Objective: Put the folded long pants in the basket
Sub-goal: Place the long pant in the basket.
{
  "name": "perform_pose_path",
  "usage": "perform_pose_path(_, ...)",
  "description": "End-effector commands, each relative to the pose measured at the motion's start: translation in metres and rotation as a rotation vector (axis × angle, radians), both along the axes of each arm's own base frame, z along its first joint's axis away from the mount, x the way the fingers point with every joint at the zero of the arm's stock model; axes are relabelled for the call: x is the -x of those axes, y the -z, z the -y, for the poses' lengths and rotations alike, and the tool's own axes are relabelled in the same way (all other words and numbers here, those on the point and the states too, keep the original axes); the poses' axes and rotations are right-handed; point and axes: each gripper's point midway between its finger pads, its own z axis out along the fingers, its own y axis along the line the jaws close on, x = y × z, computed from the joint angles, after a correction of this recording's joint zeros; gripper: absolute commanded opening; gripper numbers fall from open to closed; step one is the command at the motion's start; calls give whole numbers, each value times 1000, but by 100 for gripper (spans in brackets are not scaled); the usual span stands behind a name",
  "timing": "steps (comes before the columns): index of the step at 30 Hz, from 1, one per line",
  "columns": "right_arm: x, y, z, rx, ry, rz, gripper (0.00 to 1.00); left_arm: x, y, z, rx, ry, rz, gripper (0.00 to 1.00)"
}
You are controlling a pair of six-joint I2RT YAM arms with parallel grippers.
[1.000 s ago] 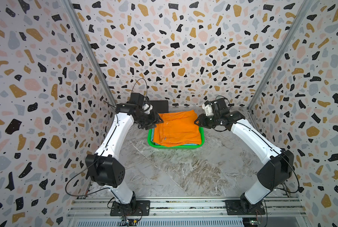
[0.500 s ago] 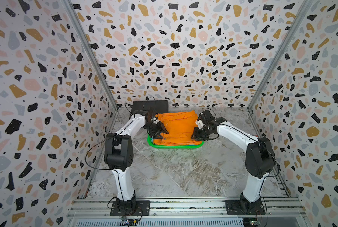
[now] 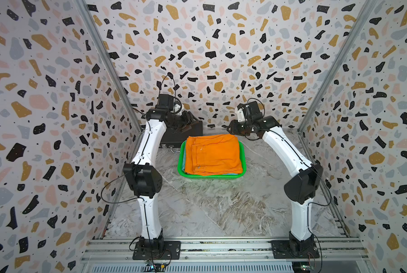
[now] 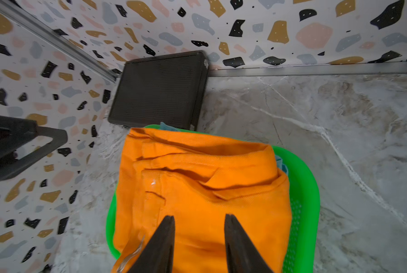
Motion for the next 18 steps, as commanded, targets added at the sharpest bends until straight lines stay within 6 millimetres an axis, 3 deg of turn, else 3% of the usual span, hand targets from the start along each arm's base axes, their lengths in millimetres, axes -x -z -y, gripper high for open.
perform_pose_path(1,-7,84,11,158,16,-141,37,-8,79,-3,-64,1,-162,61)
perform_pose_path(5,5,147,21,224,42,-262,35,-6,126,-2,-82,17,-243,60)
perform_pose_path(7,10,160,26,241,48,-286,34,-6,143,-5,-107,21,-266,60)
perform_pose_path(9,13,159,27,240,44,-287,34,-3,152,-6,-112,27,-284,58)
perform_pose_path(11,12,144,28,233,42,-256,35,-2,140,-9,-121,21,-259,58)
perform_pose_path(13,9,122,29,215,45,-212,36,-4,113,-11,-127,11,-200,59)
perform_pose_path(18,5,37,44,127,70,-62,53,6,7,-26,-179,-39,48,72)
